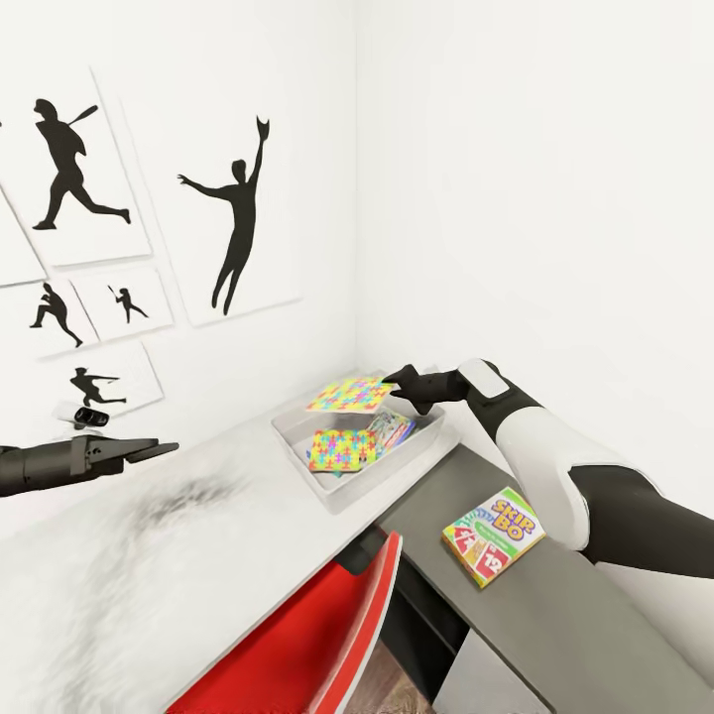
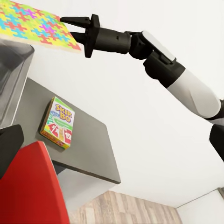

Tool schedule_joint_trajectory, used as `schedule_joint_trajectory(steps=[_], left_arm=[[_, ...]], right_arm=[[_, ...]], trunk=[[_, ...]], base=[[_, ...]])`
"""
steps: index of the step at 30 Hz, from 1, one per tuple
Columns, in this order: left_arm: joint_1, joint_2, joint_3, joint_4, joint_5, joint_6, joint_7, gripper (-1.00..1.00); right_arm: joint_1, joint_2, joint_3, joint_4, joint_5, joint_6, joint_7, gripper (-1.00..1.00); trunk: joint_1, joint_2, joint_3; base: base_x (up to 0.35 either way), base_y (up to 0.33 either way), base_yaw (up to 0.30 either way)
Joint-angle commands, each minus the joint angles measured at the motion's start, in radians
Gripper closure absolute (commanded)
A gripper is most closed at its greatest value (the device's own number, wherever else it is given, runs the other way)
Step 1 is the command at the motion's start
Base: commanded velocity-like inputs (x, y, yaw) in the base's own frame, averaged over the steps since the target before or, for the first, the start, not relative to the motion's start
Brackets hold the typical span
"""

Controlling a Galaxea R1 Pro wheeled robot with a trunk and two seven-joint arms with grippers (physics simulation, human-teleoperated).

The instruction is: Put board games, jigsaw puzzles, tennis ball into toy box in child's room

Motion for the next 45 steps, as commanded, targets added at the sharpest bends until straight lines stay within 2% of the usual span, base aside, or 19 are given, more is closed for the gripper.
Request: schedule_joint_trajectory(steps=[1, 17, 45], left_arm=[[-0.011, 0.0, -0.001, 0.001, 0.0, 0.011, -0.004, -1.0], [-0.085, -0.002, -0.005, 0.008, 0.0, 0.011, -0.004, -1.0], [-0.107, -0.001, -0.003, 0.008, 0.004, 0.011, -0.004, -1.0]], right_arm=[[-0.001, 0.0, -0.001, -0.002, -0.01, 0.002, -0.01, 1.0], [0.0, 0.0, -0.001, -0.002, -0.01, 0.001, -0.008, 1.0], [0.002, 0.0, -0.001, -0.003, -0.01, -0.001, -0.005, 1.0]], trunk=[[0.001, -0.002, -0.004], [0.001, -0.002, -0.03], [0.001, -0.002, -0.076]], base=[[0.0, 0.0, 0.0], [0.0, 0.0, 0.0], [0.0, 0.0, 0.0]])
